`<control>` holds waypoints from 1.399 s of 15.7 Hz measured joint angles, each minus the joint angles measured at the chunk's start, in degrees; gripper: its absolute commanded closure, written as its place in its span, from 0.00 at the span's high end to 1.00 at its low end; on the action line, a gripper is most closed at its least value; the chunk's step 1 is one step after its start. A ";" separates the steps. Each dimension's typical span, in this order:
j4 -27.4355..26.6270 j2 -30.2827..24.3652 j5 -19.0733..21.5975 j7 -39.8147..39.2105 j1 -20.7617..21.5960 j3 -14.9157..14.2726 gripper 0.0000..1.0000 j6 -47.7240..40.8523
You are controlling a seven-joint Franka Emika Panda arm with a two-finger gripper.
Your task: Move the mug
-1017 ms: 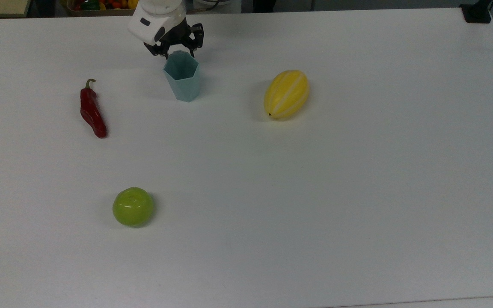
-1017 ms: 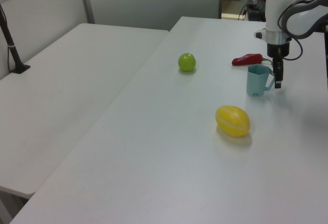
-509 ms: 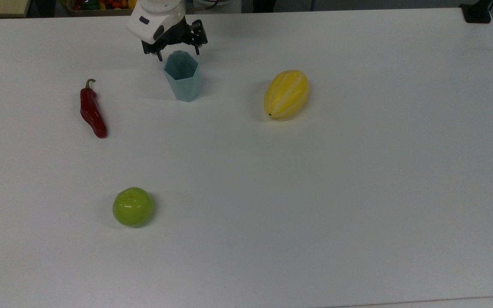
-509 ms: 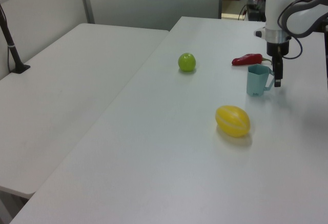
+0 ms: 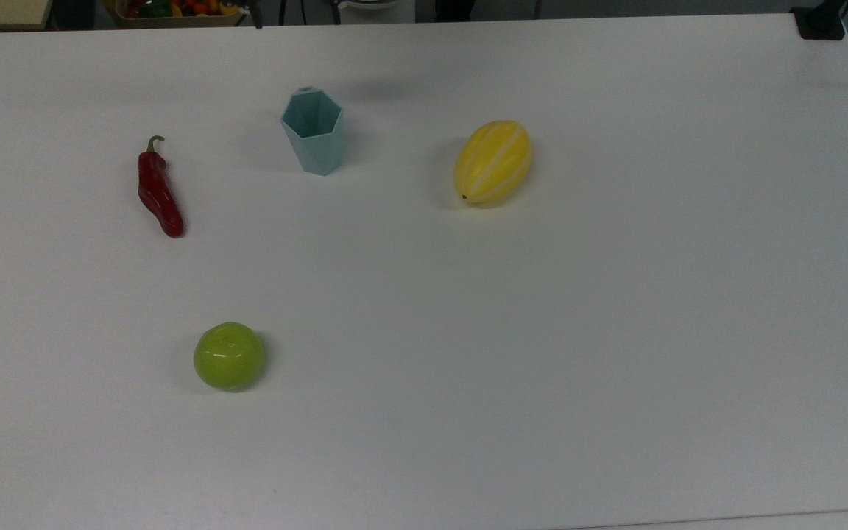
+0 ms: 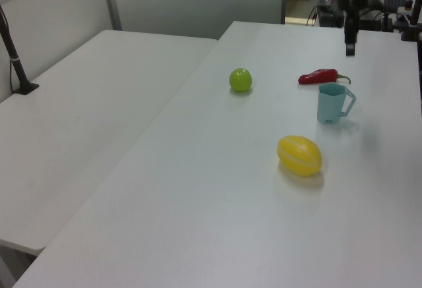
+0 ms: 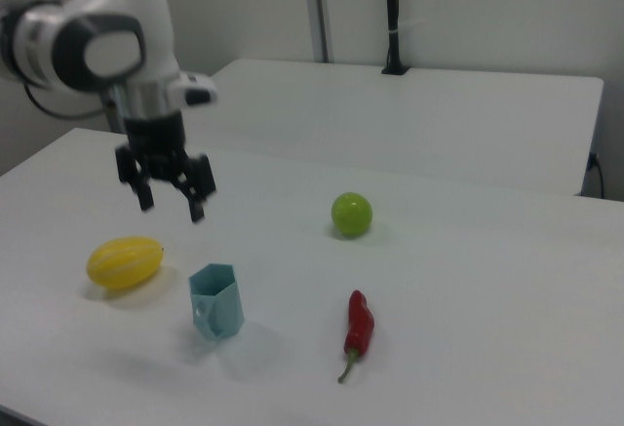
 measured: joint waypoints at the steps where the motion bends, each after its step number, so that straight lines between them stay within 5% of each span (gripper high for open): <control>1: 3.09 0.00 0.01 3.24 0.19 1.17 1.00 -1.93; 5: 11.95 0.31 1.20 14.58 0.48 6.42 1.00 -7.76; 10: 15.17 0.68 3.30 16.56 0.48 8.64 1.00 -8.55; 22: 15.43 4.02 3.30 9.66 3.47 3.45 1.00 1.58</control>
